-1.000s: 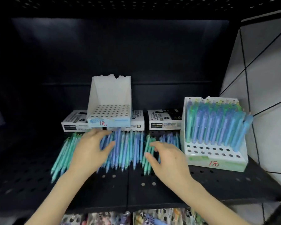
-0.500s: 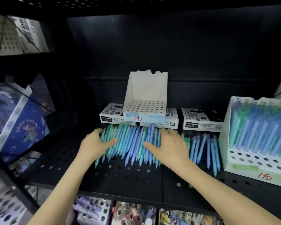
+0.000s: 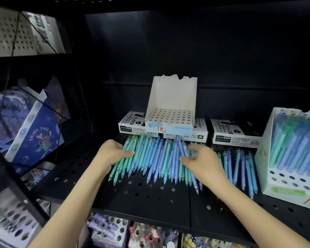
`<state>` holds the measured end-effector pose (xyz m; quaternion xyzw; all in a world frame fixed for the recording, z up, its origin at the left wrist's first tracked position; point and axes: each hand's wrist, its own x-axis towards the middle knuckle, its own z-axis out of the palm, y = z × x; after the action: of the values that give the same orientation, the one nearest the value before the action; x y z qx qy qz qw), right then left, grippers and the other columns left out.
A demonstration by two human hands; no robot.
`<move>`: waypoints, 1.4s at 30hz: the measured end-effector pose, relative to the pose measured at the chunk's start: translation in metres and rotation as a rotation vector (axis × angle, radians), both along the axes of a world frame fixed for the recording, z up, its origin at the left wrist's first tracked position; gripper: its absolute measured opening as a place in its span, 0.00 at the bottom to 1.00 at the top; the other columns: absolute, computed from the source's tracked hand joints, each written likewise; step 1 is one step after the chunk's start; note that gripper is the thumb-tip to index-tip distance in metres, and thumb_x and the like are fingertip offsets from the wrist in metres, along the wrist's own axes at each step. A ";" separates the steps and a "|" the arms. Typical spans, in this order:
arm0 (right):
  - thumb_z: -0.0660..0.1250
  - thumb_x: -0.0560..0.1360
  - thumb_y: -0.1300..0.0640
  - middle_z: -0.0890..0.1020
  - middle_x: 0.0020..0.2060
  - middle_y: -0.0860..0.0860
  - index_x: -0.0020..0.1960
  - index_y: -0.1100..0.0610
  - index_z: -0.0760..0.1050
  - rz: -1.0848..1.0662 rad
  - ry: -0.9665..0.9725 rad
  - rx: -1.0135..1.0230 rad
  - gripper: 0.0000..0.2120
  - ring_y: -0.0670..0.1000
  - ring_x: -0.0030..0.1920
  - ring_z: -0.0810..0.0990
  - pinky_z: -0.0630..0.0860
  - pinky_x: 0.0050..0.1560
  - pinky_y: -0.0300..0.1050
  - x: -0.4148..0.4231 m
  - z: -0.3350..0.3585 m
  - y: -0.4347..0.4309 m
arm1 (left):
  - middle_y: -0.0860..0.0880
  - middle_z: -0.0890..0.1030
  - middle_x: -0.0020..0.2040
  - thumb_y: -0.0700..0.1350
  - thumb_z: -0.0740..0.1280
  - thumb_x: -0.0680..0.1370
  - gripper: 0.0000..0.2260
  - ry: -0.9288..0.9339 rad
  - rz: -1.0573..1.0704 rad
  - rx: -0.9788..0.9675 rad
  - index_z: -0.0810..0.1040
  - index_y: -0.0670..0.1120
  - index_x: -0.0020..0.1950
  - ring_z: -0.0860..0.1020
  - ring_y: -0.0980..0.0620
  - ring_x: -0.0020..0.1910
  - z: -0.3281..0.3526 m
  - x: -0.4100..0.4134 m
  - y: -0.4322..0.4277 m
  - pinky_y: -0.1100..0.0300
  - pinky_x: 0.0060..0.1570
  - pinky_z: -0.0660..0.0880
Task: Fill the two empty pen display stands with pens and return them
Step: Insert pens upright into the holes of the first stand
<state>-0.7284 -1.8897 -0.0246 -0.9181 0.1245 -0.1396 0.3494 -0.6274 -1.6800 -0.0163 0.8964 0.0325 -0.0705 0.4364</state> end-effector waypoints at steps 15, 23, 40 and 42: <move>0.67 0.72 0.66 0.77 0.46 0.57 0.66 0.66 0.68 0.027 0.111 0.462 0.23 0.47 0.30 0.68 0.65 0.26 0.36 0.000 0.002 -0.013 | 0.50 0.61 0.25 0.43 0.62 0.79 0.18 -0.106 -0.179 0.373 0.61 0.44 0.31 0.60 0.55 0.23 0.006 0.003 0.001 0.66 0.21 0.57; 0.66 0.72 0.70 0.71 0.26 0.53 0.50 0.73 0.75 0.120 0.342 0.853 0.08 0.45 0.22 0.65 0.60 0.18 0.33 -0.007 0.019 -0.028 | 0.49 0.67 0.31 0.39 0.61 0.80 0.08 0.153 -0.069 -0.358 0.77 0.36 0.46 0.63 0.54 0.30 0.021 -0.012 0.022 0.64 0.28 0.66; 0.66 0.73 0.67 0.68 0.25 0.52 0.47 0.66 0.79 0.167 -0.036 0.785 0.05 0.46 0.25 0.63 0.60 0.22 0.35 -0.053 0.041 -0.053 | 0.49 0.69 0.31 0.43 0.61 0.80 0.08 0.243 -0.335 -0.999 0.71 0.39 0.52 0.68 0.55 0.27 0.029 -0.066 -0.138 0.66 0.23 0.66; 0.66 0.73 0.66 0.69 0.24 0.50 0.48 0.63 0.80 0.147 -0.067 0.736 0.05 0.45 0.25 0.63 0.61 0.23 0.35 -0.060 0.043 -0.057 | 0.49 0.70 0.32 0.45 0.63 0.79 0.08 0.274 -0.416 -0.985 0.73 0.40 0.51 0.68 0.55 0.28 0.030 -0.072 -0.151 0.67 0.23 0.65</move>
<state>-0.7886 -1.9462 0.0186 -0.7326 0.0887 -0.0899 0.6689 -0.6992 -1.8305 0.0137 0.5564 -0.1256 -0.2780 0.7729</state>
